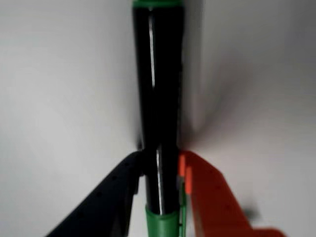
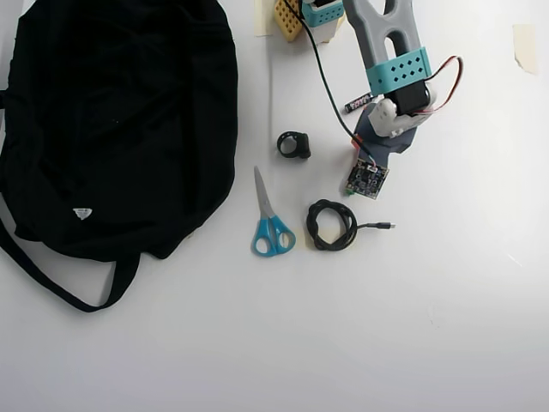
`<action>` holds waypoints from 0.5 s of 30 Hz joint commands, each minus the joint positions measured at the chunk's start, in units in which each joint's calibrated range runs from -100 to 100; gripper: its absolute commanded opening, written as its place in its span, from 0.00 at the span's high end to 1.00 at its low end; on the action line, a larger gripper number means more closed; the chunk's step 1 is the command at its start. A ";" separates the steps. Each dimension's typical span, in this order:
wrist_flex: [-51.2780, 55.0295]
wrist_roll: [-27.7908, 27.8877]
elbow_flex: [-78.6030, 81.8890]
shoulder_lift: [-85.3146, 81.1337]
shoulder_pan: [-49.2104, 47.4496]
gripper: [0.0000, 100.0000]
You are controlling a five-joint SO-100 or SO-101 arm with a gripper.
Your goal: Put the green marker into the black bag
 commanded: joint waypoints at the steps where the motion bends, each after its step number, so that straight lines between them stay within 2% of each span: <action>1: 6.71 0.48 -6.55 -1.38 -0.36 0.98; 5: 11.27 1.38 -9.60 -3.95 -0.44 0.98; 9: 11.53 3.21 -8.52 -11.25 -0.14 0.98; 15: 15.58 9.08 -2.95 -18.64 2.10 0.98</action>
